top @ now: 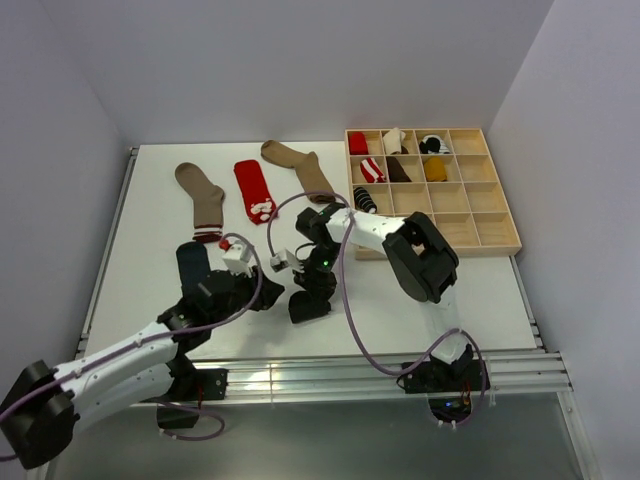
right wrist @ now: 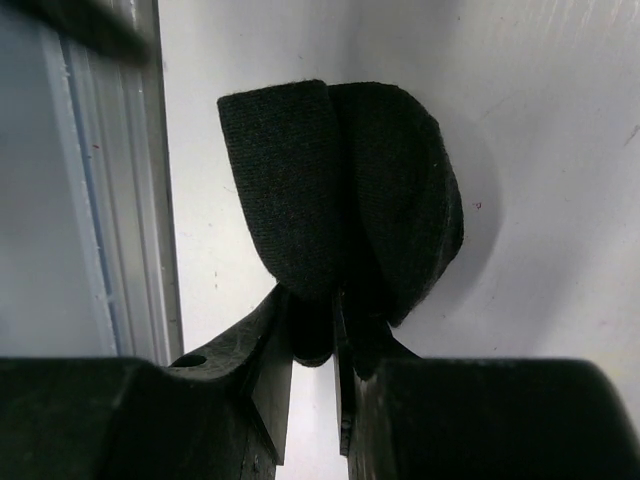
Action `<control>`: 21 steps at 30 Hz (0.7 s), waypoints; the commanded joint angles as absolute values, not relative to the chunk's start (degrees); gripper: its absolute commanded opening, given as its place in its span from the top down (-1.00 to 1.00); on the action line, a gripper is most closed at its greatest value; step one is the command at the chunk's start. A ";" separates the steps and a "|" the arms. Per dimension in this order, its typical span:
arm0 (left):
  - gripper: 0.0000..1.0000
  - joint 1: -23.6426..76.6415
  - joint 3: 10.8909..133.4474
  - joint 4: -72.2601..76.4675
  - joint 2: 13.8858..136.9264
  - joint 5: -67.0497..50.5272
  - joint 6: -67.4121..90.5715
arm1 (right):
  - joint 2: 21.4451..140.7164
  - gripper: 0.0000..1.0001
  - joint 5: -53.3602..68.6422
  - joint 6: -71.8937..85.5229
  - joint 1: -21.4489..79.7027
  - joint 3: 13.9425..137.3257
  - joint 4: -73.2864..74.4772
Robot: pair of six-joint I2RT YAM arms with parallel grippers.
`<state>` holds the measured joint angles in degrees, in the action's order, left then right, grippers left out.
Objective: Roll the socks
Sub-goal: Roll the sock at the center of the board.
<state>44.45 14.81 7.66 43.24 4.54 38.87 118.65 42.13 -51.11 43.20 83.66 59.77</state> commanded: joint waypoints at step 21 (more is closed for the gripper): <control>0.05 50.27 26.98 19.25 73.39 -12.21 24.61 | 127.97 0.74 39.64 -47.37 39.82 90.35 66.80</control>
<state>50.02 26.41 15.70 73.30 -9.56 26.06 125.10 45.15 -46.78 40.34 89.62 67.61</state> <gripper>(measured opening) 0.473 0.243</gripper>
